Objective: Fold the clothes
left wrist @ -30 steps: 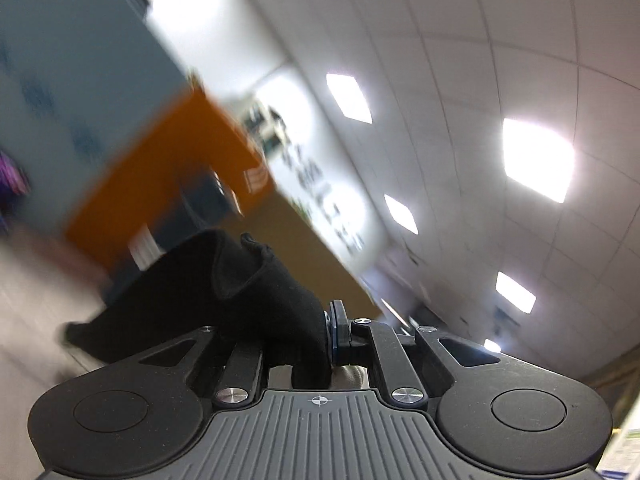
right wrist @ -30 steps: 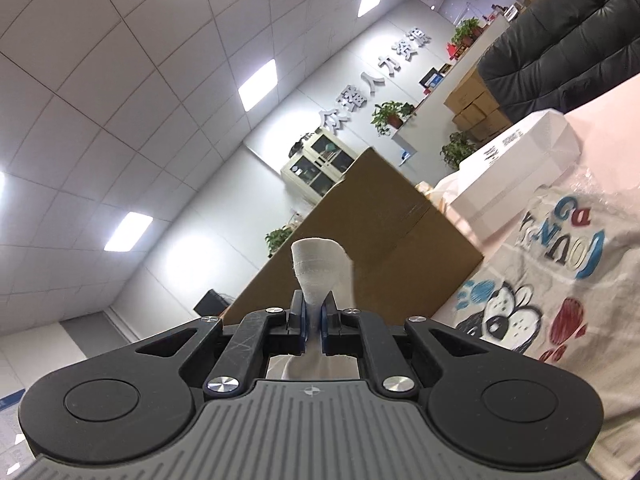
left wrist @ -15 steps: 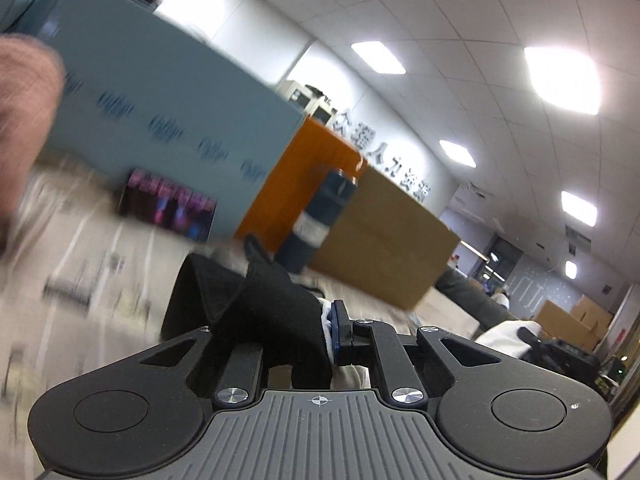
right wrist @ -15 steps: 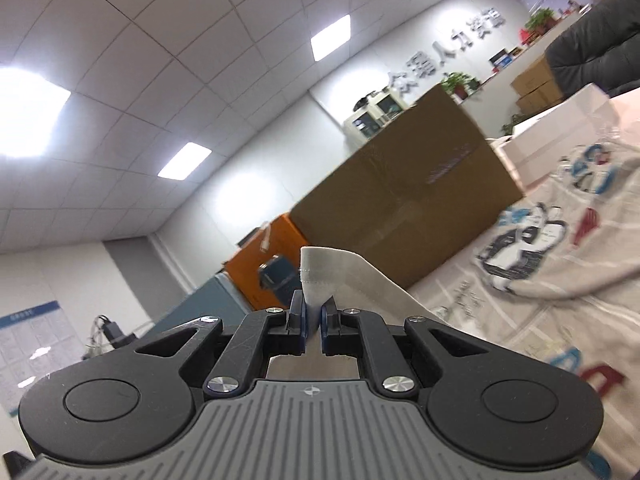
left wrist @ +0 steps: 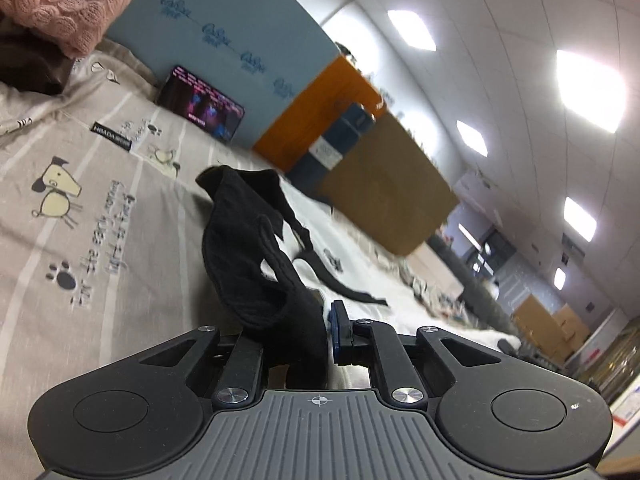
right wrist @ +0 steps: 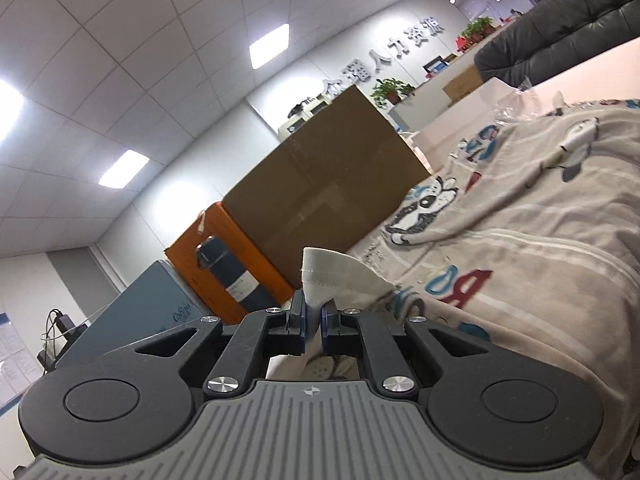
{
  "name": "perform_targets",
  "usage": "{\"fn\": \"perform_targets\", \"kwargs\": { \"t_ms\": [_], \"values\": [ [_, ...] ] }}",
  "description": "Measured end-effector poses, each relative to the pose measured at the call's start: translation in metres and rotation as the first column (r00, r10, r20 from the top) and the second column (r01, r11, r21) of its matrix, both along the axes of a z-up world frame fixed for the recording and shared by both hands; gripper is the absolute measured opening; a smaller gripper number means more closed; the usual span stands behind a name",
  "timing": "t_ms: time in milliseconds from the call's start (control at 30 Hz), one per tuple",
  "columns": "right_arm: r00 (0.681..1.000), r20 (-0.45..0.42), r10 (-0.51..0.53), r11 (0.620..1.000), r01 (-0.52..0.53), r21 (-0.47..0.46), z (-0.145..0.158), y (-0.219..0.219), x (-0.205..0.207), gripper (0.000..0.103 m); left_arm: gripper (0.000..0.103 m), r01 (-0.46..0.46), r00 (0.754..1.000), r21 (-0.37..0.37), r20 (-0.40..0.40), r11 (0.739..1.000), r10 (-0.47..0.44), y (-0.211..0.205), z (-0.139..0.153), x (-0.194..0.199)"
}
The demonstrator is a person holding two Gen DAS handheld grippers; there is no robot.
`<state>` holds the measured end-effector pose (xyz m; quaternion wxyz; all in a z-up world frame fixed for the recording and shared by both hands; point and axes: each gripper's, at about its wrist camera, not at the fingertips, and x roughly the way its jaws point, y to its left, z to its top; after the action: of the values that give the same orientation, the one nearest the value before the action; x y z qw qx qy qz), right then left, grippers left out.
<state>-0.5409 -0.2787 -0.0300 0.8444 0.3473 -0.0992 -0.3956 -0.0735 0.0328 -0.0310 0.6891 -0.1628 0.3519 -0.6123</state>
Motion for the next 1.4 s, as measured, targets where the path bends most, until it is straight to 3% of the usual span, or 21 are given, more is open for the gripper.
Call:
{"fn": "perform_targets", "kwargs": {
  "t_ms": [167,233,300,333,367,500,600,700,833,967,1100,1233,1400],
  "values": [
    [0.999,-0.044,-0.02,0.999,0.022,0.048,-0.012,-0.001,-0.005,0.006,0.012,-0.021,0.999,0.043,0.042,0.999,0.019,0.015,0.0,-0.001],
    [0.997,-0.066,-0.031,0.997,0.036,0.068,-0.016,-0.002,-0.008,0.009,0.017,-0.064,0.996,0.046,0.07,0.997,0.061,0.023,0.003,0.002],
    [0.993,-0.081,-0.083,0.993,0.09,0.08,-0.017,-0.003,-0.013,0.017,0.03,-0.111,0.989,0.012,0.098,0.994,0.109,0.032,0.01,0.008],
    [0.989,-0.09,-0.118,0.989,0.125,0.08,-0.015,-0.004,-0.016,0.023,0.047,-0.138,0.984,-0.005,0.114,0.99,0.138,0.035,0.014,0.011],
    [0.984,-0.092,-0.153,0.984,0.161,0.077,-0.013,-0.005,-0.02,0.037,0.057,-0.171,0.976,-0.024,0.135,0.985,0.172,0.037,0.02,0.013],
    [0.976,-0.09,-0.199,0.978,0.203,0.038,0.002,-0.014,-0.028,0.046,0.059,-0.231,0.942,-0.07,0.234,0.97,0.241,0.026,0.046,0.028],
    [0.978,-0.108,-0.178,0.983,0.181,0.015,0.017,-0.027,-0.021,0.056,0.059,-0.222,0.925,-0.074,0.3,0.972,0.234,-0.002,0.063,0.04],
    [0.988,-0.114,-0.101,0.995,0.101,-0.006,0.031,-0.042,-0.005,0.065,0.06,-0.196,0.909,-0.069,0.363,0.978,0.207,-0.034,0.078,0.052],
    [0.994,-0.104,0.036,0.999,-0.039,-0.031,0.045,-0.066,0.022,0.073,0.062,-0.096,0.897,-0.026,0.431,0.995,0.098,-0.093,0.093,0.067],
    [0.982,-0.152,0.109,0.994,-0.111,-0.005,0.051,-0.098,0.052,0.073,0.062,0.03,0.922,0.067,0.383,0.997,-0.053,-0.165,0.094,0.098],
    [0.958,-0.178,0.224,0.973,-0.211,0.092,0.052,-0.133,0.091,0.073,0.062,0.079,0.944,0.177,0.303,0.981,-0.13,-0.235,0.076,0.122],
    [0.902,-0.18,0.392,0.916,-0.365,0.168,0.057,-0.157,0.153,0.073,0.059,0.118,0.95,0.26,0.25,0.958,-0.185,-0.284,0.043,0.141],
    [0.821,-0.168,0.546,0.825,-0.491,0.278,0.048,-0.177,0.256,0.073,0.058,0.164,0.967,0.269,0.146,0.949,-0.209,-0.306,0.008,0.154]
  ]
}}
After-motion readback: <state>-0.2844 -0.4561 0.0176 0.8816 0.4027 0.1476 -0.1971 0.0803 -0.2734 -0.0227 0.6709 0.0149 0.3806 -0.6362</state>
